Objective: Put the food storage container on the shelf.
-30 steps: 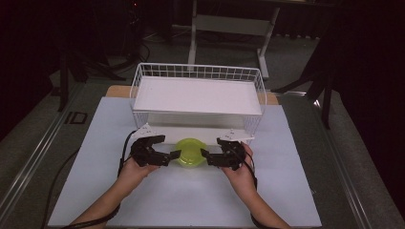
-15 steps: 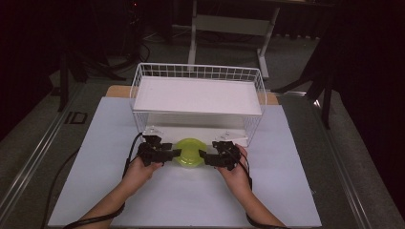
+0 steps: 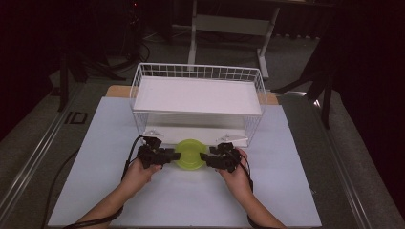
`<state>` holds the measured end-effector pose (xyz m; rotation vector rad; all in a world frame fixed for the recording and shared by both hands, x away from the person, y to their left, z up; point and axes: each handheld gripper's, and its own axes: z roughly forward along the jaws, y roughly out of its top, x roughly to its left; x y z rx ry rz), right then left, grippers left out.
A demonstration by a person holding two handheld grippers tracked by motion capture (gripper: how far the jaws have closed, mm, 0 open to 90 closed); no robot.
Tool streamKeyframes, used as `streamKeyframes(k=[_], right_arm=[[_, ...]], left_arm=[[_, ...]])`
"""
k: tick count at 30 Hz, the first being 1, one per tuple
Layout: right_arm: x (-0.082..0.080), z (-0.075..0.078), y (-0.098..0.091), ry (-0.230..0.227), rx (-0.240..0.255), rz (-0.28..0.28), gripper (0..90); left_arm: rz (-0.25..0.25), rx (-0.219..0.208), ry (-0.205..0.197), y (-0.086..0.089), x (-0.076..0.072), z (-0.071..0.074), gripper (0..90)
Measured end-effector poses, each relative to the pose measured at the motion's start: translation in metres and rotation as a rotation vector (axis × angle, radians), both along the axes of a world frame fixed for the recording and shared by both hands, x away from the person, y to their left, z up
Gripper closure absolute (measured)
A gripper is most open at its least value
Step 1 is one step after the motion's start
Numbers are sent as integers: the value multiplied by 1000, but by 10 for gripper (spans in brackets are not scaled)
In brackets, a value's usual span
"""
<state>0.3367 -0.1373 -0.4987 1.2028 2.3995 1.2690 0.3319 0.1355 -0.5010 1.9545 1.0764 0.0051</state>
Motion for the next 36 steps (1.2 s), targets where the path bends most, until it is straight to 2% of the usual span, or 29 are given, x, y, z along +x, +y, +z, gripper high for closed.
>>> streamKeyframes(k=[4,7,9,13,16,18,20,24,26,28,32,35,36], right_arm=[[-6,3,2,-14,-14,31,628],[-7,4,0,-10,-14,43,656],[-8,4,-1,7,-6,42,677],[-11,4,-4,38,42,50,716],[-15,5,-4,38,54,52,736],[-17,5,-4,55,79,50,756],[-18,6,-4,60,87,60,767],[-20,5,-5,66,100,68,781],[-23,6,-5,64,94,70,802],[-26,7,-2,41,58,77,804],[-28,9,-3,39,54,70,805],[-28,14,-5,28,59,67,805],[-26,21,-8,10,75,61,804]], left_arm=[[0,-4,-15,-2,-8,0,652],[-12,-7,-22,-4,-14,0,672],[-16,9,-36,-5,-17,1,686],[0,2,-24,-5,-24,-1,724],[16,5,-11,-4,-28,-1,740],[21,12,-6,-4,-32,-1,749],[33,11,5,-4,-36,-2,760],[31,27,-4,-5,-40,-2,773],[40,51,2,-6,-43,-3,795],[47,38,12,-5,-44,-4,806],[49,35,0,-7,-45,-1,806],[54,24,-21,-8,-45,5,810],[61,-11,-51,-8,-43,11,813]])
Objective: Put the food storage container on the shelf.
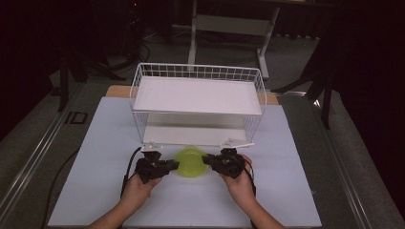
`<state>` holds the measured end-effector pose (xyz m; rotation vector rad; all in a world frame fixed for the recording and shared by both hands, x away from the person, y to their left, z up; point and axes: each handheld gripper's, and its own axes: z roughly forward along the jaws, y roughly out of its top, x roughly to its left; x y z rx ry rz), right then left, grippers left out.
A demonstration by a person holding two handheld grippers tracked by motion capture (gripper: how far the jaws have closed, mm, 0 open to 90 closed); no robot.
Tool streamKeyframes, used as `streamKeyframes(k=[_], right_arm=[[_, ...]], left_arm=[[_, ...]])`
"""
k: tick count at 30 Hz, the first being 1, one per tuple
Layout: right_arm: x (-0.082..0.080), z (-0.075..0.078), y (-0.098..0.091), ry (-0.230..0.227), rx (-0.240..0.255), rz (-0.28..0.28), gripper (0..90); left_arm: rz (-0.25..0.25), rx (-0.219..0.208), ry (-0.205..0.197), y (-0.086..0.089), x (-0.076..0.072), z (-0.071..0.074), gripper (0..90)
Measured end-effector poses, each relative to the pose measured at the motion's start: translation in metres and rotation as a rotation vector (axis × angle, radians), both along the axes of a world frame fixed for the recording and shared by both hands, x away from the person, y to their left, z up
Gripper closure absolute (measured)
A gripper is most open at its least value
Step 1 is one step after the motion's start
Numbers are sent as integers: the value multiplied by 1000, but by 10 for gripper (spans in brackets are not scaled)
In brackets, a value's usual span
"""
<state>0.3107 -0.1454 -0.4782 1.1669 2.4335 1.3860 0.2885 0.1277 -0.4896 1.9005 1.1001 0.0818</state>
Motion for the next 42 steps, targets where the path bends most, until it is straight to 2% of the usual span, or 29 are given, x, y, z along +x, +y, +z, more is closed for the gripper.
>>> streamKeyframes(k=[5,8,11,15,21,25,34,37,40,42], right_arm=[[7,19,-7,-34,24,-19,804],[12,29,-10,-42,35,-34,803],[19,32,-12,-43,39,-56,802],[27,28,-15,-30,38,-80,800],[38,12,-16,1,42,-116,801],[42,4,-16,5,38,-126,801],[50,-4,-13,24,22,-137,801],[53,-8,-12,28,9,-143,801],[56,-11,-14,33,22,-152,800],[59,-12,-16,43,39,-155,798]], left_arm=[[5,-7,-88,-5,6,18,814],[13,-16,-117,-9,11,25,815],[19,-10,-127,-13,17,27,814],[29,-8,-118,-17,28,20,813],[38,1,-132,-20,41,4,811],[39,-4,-122,-21,46,-3,810],[57,-3,-92,-22,57,-14,808],[57,9,-85,-23,60,-18,807],[48,-13,-97,-23,63,-18,805],[49,-4,-112,-25,63,-17,800]])
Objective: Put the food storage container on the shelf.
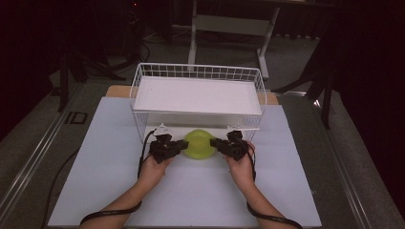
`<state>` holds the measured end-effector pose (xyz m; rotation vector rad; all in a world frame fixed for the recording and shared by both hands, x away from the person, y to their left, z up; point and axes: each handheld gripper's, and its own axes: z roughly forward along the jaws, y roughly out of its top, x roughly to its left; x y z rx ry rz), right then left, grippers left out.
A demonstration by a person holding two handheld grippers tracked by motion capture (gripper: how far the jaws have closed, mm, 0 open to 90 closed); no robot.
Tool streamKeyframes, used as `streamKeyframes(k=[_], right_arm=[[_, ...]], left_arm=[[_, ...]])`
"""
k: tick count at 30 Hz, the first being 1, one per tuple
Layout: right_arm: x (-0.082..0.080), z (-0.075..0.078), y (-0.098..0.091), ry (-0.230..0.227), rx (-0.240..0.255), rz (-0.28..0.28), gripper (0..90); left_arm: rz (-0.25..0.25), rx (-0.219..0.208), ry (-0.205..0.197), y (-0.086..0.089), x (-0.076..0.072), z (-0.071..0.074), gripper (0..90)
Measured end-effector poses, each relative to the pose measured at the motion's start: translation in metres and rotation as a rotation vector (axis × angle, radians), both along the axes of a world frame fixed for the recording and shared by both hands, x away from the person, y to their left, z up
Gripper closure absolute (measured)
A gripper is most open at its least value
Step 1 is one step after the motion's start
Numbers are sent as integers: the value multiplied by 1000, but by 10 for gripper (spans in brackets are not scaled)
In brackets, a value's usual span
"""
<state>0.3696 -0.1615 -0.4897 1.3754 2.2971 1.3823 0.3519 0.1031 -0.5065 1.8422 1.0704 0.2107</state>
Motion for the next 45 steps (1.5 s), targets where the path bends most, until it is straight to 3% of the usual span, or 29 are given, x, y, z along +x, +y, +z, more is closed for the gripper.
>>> streamKeyframes(k=[5,8,11,20,22,24,25,28,34,40,43,45], right_arm=[[2,1,1,-32,-16,0,781],[4,2,3,-66,-35,-9,775],[6,3,4,-80,-37,-15,767],[13,2,9,-154,-80,-67,681],[13,-2,11,-172,-78,-82,667],[13,-3,12,-179,-81,-91,667],[13,-4,12,-198,-89,-115,603],[15,-5,12,-209,-93,-130,554],[18,-7,15,-217,-104,-146,536],[23,-8,16,-241,-121,-164,472],[21,-9,18,-274,-129,-174,473],[17,-8,20,-300,-119,-169,474]], left_arm=[[-6,4,-22,0,5,1,782],[1,-33,-16,1,8,0,781],[6,-37,-32,2,11,1,770],[48,-10,-103,0,20,2,696],[63,-37,-85,1,23,1,664],[63,-37,-85,1,23,1,663],[65,-58,-81,2,24,-1,661],[72,-12,-135,1,24,-2,589],[92,15,-158,-2,27,0,557],[128,1,-143,-2,31,-1,493],[112,9,-163,-3,29,0,474],[100,-7,-185,-5,26,2,473]])
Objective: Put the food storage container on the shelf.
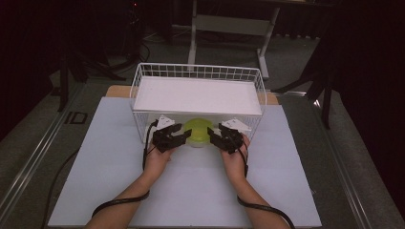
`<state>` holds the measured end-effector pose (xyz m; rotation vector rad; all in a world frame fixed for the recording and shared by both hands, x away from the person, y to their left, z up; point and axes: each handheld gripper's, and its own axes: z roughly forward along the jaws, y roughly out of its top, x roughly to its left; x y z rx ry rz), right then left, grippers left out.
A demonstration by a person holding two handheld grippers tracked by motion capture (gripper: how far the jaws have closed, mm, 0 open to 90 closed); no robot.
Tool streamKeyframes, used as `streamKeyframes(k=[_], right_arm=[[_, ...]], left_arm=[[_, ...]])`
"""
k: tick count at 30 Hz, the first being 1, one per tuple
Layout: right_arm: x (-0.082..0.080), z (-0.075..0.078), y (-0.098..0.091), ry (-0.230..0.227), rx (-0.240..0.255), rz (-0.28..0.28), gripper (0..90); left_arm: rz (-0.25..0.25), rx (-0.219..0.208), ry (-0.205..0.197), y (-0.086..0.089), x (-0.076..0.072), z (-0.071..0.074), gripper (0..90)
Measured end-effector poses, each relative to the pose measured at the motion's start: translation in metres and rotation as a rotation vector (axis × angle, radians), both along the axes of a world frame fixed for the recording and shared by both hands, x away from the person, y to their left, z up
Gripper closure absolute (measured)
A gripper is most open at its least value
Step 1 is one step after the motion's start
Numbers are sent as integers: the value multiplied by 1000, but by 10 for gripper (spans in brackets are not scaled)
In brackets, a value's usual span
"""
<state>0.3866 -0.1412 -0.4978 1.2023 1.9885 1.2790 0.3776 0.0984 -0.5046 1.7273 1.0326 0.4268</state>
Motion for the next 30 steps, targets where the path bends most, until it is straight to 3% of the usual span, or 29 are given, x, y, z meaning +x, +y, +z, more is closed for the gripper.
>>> streamKeyframes(k=[4,9,10,11,15,16,17,18,21,22,24,25,27,30], right_arm=[[-11,6,5,-44,-8,18,474],[-26,12,5,-44,27,43,488],[-34,12,6,-26,29,62,548],[-37,11,7,-17,24,72,562],[-45,7,9,19,-9,99,776],[-47,5,10,34,-16,104,811],[-47,3,11,48,-27,108,855],[-48,1,11,60,-32,110,896],[-48,-5,13,90,-31,125,898],[-48,-7,14,93,-29,126,898],[-49,-10,16,99,-28,125,898],[-48,-11,17,106,-24,128,898],[-47,-13,20,114,-30,131,898],[-45,-16,24,123,-40,130,898]], left_arm=[[-28,1,-11,0,-7,4,472],[-40,-10,-6,4,-15,6,457],[-48,-15,0,10,-27,7,431],[-48,-13,0,11,-32,8,424],[-90,-18,4,19,-49,11,359],[-121,-32,6,22,-52,12,312],[-124,-47,9,24,-56,12,195],[-117,-47,10,25,-60,13,150],[-123,-34,-6,28,-70,14,149],[-128,-29,-22,30,-73,13,119],[-141,-52,1,33,-76,12,16],[-141,-63,3,34,-78,10,16],[-120,-47,-3,36,-82,7,16],[-117,-74,-11,41,-84,2,16]])
